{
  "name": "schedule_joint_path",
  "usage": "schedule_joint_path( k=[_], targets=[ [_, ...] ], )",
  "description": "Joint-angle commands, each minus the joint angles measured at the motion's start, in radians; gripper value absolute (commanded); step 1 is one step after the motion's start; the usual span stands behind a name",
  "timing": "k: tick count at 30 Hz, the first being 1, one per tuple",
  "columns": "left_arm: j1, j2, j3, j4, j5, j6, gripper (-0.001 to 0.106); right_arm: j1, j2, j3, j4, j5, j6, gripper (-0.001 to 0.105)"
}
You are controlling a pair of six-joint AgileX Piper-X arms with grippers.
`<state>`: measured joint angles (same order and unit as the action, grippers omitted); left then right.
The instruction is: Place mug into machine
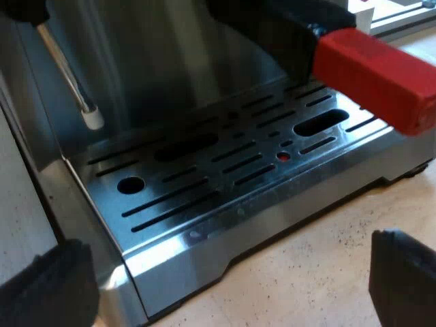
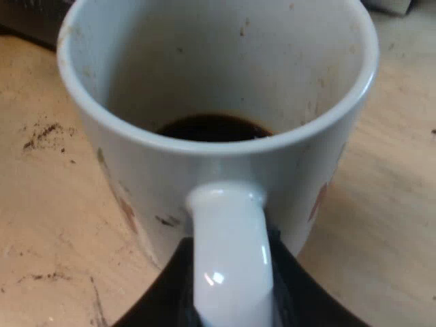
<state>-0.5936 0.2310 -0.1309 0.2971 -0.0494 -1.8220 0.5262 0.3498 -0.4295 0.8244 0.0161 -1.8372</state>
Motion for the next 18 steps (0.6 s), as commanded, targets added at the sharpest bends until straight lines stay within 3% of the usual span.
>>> schedule_joint_path(
  k=[1, 3, 10, 18],
  targets=[
    [-0.005, 0.001, 0.001, -0.020, -0.022, -0.013, 0.082, 0.114, -0.007, -0.019, -0.105, 0.103, 0.078, 0.000],
    [-0.005, 0.001, 0.001, -0.020, -0.022, -0.013, 0.082, 0.177, 0.006, -0.017, -0.134, 0.158, 0.117, 0.000],
    [-0.005, 0.001, 0.001, -0.020, 0.010, -0.013, 0.082, 0.332, 0.176, -0.014, -0.338, 0.259, 0.140, 0.000],
    [-0.005, 0.001, 0.001, -0.020, 0.023, -0.013, 0.082, 0.341, 0.471, -0.014, -0.665, 0.268, 0.159, 0.000]
  ],
)
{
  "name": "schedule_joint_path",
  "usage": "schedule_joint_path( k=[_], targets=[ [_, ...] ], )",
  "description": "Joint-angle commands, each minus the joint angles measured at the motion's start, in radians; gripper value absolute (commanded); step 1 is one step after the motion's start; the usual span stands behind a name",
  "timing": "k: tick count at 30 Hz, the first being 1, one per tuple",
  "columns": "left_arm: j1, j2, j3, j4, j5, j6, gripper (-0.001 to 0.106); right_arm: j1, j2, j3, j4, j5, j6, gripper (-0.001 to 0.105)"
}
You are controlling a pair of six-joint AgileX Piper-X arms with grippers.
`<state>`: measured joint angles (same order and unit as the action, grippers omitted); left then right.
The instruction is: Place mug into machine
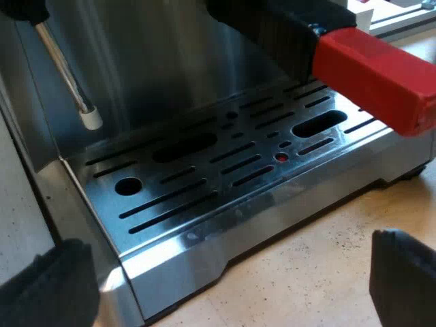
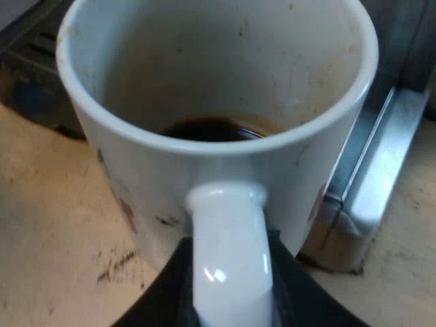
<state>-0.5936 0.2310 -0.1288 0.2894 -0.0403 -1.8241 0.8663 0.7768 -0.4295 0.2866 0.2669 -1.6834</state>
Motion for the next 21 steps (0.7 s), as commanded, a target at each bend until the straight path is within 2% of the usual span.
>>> schedule_joint_path(
  k=[1, 11, 21],
  targets=[
    [-0.005, 0.001, -0.001, -0.013, 0.027, -0.011, 0.082, 0.001, 0.081, -0.014, -0.173, 0.017, 0.003, 0.000],
    [-0.005, 0.001, -0.001, -0.013, 0.062, -0.011, 0.082, 0.001, 0.367, -0.027, -0.478, 0.013, 0.003, 0.000],
    [-0.005, 0.001, -0.001, -0.013, 0.067, -0.011, 0.082, 0.001, 0.560, -0.151, -0.493, 0.013, 0.003, 0.000]
  ],
)
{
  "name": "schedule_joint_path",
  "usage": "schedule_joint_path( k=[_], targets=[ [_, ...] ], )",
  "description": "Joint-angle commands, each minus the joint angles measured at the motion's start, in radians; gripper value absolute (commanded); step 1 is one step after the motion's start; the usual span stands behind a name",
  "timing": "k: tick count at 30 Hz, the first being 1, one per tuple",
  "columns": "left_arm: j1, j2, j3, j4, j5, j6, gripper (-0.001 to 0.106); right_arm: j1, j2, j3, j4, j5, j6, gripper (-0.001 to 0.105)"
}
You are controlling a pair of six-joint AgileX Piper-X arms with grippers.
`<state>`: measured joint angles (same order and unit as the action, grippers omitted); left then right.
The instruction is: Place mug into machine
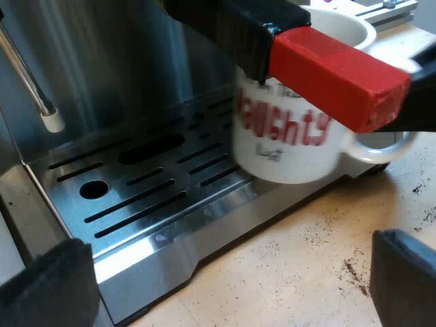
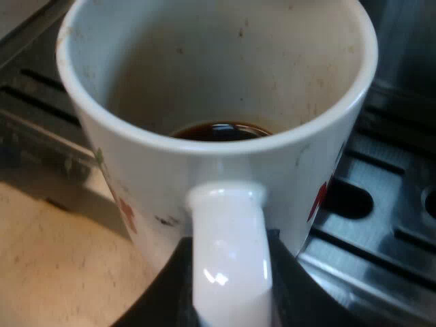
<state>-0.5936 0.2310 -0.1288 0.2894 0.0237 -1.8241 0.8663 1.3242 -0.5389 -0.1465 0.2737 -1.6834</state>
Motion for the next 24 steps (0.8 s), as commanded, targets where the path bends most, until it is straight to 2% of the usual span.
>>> schedule_joint_path(
  k=[1, 12, 13, 14, 15, 17, 19, 22, 24],
  targets=[
    [-0.005, 0.001, -0.001, -0.013, 0.003, -0.011, 0.082, 0.001, 0.029, -0.055, -0.059, 0.007, 0.003, 0.000],
    [-0.005, 0.001, -0.001, -0.013, 0.008, -0.011, 0.082, 0.001, 0.156, -0.147, -0.097, 0.015, 0.003, 0.001],
    [-0.005, 0.001, -0.001, -0.013, 0.016, -0.011, 0.082, 0.001, 0.160, -0.149, -0.097, 0.023, 0.003, 0.006],
    [-0.005, 0.001, -0.001, -0.013, 0.018, -0.011, 0.082, 0.001, 0.161, -0.148, -0.097, 0.027, 0.003, 0.016],
    [-0.005, 0.001, -0.001, -0.013, 0.018, -0.011, 0.082, 0.001, 0.160, -0.148, -0.097, 0.029, 0.003, 0.019],
    [-0.005, 0.001, -0.001, -0.013, 0.018, -0.011, 0.082, 0.001, 0.160, -0.148, -0.097, 0.029, 0.003, 0.047],
    [-0.005, 0.001, -0.001, -0.013, 0.018, -0.011, 0.082, 0.001, 0.160, -0.148, -0.097, 0.027, 0.003, 0.067],
    [-0.005, 0.001, -0.001, -0.013, 0.018, -0.011, 0.082, 0.001, 0.146, -0.148, -0.074, 0.011, 0.005, 0.072],
    [-0.005, 0.001, -0.001, -0.013, 0.018, -0.011, 0.082, 0.015, 0.113, -0.148, -0.023, 0.026, 0.013, 0.069]
  ],
)
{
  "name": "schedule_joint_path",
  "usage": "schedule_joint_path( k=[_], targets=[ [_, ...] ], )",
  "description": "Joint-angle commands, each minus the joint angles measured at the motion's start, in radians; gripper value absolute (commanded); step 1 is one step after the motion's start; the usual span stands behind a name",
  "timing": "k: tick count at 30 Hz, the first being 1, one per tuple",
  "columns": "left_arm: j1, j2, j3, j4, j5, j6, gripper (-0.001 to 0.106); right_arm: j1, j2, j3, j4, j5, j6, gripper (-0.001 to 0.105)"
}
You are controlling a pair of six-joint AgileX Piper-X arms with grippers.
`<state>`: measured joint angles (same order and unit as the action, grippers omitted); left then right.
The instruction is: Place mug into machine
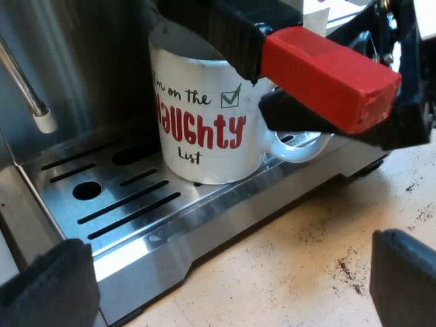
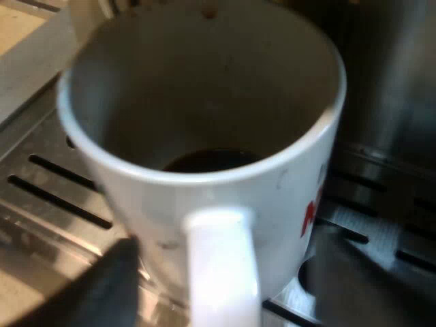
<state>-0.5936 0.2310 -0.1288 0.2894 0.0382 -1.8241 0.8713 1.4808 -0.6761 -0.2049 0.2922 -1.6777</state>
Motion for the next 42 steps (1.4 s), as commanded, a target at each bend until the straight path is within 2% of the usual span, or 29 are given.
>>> schedule_joint_path(
  k=[1, 6, 11, 13, 15, 18, 21, 23, 24, 33, 42],
  targets=[
    [-0.005, 0.001, -0.001, -0.013, 0.004, -0.011, 0.082, 0.018, -0.059, -0.011, 0.060, 0.008, 0.007, 0.068],
    [-0.005, 0.001, -0.001, -0.022, 0.004, -0.011, 0.082, 0.048, -0.124, 0.022, 0.084, 0.020, 0.007, 0.067],
    [-0.005, 0.001, -0.001, -0.022, 0.004, -0.011, 0.082, 0.078, -0.163, 0.093, 0.044, 0.081, 0.027, 0.057],
    [-0.005, 0.001, -0.001, -0.022, 0.004, -0.011, 0.082, 0.078, -0.170, 0.128, -0.004, 0.082, 0.059, 0.053],
    [-0.005, 0.001, -0.001, -0.022, 0.004, -0.011, 0.082, 0.078, -0.170, 0.160, -0.058, 0.082, 0.086, 0.052],
    [-0.005, 0.001, -0.001, -0.026, 0.004, -0.011, 0.082, 0.078, -0.170, 0.191, -0.117, 0.082, 0.080, 0.052],
    [-0.005, 0.001, -0.001, -0.025, 0.004, -0.011, 0.082, 0.078, -0.167, 0.217, -0.186, 0.083, 0.047, 0.052],
    [-0.005, 0.001, -0.001, -0.025, 0.004, -0.011, 0.082, 0.078, -0.160, 0.219, -0.200, 0.083, 0.040, 0.052],
    [-0.005, 0.001, -0.001, -0.025, 0.004, -0.011, 0.082, 0.078, -0.141, 0.219, -0.225, 0.078, 0.013, 0.052],
    [-0.005, 0.001, -0.001, -0.025, 0.004, -0.011, 0.082, 0.070, 0.059, 0.202, -0.505, 0.086, 0.013, 0.052],
    [-0.005, 0.001, -0.001, -0.025, 0.004, -0.011, 0.082, 0.070, 0.180, 0.094, -0.519, 0.099, 0.013, 0.051]
  ],
)
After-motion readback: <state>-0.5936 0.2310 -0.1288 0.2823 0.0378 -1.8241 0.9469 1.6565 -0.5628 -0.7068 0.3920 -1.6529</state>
